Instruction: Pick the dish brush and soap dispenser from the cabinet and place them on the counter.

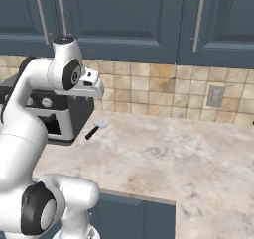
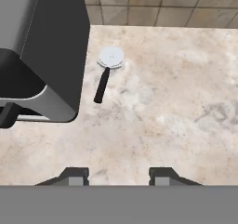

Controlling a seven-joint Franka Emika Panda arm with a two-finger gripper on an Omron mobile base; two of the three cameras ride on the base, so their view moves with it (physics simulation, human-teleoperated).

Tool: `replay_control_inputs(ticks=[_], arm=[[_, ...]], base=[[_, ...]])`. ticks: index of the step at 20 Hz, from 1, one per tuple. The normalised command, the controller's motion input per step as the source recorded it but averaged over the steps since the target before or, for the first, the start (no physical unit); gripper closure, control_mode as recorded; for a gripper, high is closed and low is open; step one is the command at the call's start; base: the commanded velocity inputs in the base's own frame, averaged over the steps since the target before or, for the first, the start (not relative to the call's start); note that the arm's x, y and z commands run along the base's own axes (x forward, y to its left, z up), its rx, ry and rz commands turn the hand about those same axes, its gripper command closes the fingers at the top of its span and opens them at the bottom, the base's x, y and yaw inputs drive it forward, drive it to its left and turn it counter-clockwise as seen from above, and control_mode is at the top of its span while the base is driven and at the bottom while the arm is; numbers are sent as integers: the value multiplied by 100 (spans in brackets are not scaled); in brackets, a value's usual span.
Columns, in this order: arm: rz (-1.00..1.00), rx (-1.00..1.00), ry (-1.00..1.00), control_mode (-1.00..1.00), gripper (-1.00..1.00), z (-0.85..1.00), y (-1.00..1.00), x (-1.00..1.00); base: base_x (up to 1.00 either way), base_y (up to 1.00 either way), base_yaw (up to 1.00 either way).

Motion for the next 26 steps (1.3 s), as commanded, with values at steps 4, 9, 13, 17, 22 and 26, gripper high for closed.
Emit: replay_control_inputs(ticks=[4, 9, 13, 17, 22, 26], arm=[[0, 0, -1, -100, -100, -1, 0, -8], [0, 0, -4, -100, -100, 0, 4, -31], [0, 0, -20, -100, -100, 10, 10, -45], [0, 0, -27, -100, -100, 23, 11, -46], [0, -4, -17, -100, -100, 22, 8, -35], [0, -8, -16, -100, -100, 29, 14, -29]], base=[[0, 0, 0], [0, 0, 0], [0, 0, 0], [0, 0, 0], [0, 0, 0], [0, 0, 0]])
